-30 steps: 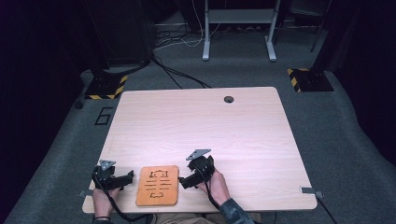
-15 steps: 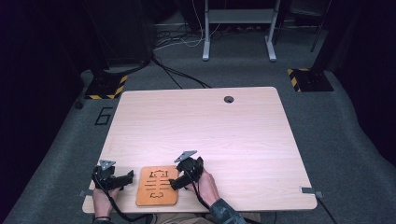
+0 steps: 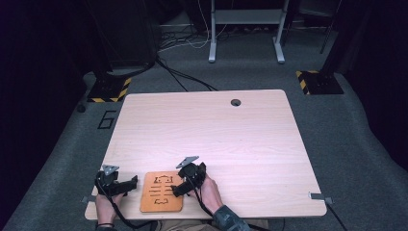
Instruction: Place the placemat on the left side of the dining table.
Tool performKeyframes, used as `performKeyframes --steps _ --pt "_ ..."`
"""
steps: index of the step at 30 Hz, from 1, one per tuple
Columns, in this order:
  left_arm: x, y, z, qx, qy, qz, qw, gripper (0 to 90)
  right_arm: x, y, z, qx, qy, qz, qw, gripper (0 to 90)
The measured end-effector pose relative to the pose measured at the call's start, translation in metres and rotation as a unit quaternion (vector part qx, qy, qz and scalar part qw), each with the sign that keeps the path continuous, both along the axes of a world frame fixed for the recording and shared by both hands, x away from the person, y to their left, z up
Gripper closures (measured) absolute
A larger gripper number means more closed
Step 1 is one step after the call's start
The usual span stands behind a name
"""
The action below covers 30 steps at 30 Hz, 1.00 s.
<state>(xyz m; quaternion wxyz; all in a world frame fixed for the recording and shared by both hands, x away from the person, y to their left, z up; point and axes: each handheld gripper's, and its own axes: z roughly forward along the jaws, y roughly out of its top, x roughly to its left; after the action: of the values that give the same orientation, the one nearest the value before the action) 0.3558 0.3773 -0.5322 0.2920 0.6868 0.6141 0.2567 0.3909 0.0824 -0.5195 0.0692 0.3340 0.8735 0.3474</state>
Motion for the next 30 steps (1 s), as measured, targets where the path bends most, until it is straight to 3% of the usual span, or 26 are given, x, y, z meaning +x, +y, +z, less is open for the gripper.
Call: performKeyframes --steps 17,30 --pt "0.0 0.0 0.0 0.0 0.0 0.0 1.0 0.7 0.002 -0.009 0.0 -0.008 0.001 0.004 1.0 0.0" --pt "0.0 0.0 0.0 0.0 0.0 0.0 1.0 0.7 0.0 -0.017 0.001 -0.008 0.01 -0.008 0.9999 0.0"
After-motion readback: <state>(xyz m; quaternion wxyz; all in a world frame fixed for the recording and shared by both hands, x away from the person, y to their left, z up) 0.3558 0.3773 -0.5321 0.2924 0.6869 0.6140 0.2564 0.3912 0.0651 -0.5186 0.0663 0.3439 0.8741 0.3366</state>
